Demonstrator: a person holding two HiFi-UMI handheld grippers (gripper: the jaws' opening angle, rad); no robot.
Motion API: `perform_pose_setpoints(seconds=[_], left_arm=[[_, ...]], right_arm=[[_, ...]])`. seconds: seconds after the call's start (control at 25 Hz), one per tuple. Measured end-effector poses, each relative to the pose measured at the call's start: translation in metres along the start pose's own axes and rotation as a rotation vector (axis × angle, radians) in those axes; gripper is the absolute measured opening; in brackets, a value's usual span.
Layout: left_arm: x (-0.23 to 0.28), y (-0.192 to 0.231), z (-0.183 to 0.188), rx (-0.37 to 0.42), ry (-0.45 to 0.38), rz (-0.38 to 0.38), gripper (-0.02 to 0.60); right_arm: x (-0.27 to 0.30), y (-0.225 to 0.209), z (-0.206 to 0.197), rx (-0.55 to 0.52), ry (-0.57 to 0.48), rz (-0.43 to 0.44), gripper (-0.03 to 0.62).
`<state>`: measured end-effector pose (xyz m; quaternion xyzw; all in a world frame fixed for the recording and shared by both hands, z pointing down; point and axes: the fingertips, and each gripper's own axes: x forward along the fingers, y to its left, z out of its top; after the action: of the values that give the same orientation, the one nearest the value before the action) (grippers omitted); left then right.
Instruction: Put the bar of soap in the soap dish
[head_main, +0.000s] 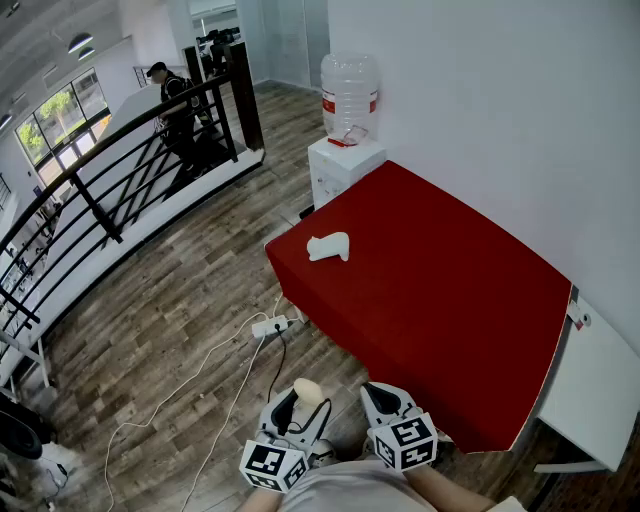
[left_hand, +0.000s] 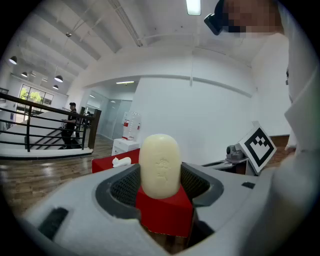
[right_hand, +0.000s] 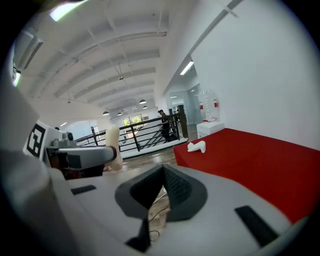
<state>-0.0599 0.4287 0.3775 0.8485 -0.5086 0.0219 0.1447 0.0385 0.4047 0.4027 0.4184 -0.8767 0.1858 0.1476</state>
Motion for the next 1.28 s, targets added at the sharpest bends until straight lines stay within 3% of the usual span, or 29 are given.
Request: perform_pose_setpoints(seconds=[0.28, 0.6, 0.88, 1.08, 1.28], left_arm=[[-0.014, 0.024, 0.004, 0.044, -0.003, -0.006, 0.261], [0.016, 0.054, 0.004, 0.003, 0.018, -0.020, 0.261], [0.099, 0.111, 0.021, -0.001, 0.015, 0.018, 0.261], [0.175, 0.151, 0.053, 0.029, -0.004, 0.058, 0.261], [0.235, 0.172, 0.076, 0.011, -0.012, 0.076, 0.261]], right_arm=[[0.010, 0.010, 0.000, 0.042, -0.018, -0.054, 0.005], [0.051, -0.002, 0.009, 0.061, -0.012, -0.057, 0.005], [0.136, -0.054, 0.049, 0.035, -0.009, -0.024, 0.005], [0.193, -0.107, 0.097, -0.028, -0.001, 0.008, 0.005], [0.231, -0.145, 0.127, -0.062, 0.022, 0.046, 0.005]])
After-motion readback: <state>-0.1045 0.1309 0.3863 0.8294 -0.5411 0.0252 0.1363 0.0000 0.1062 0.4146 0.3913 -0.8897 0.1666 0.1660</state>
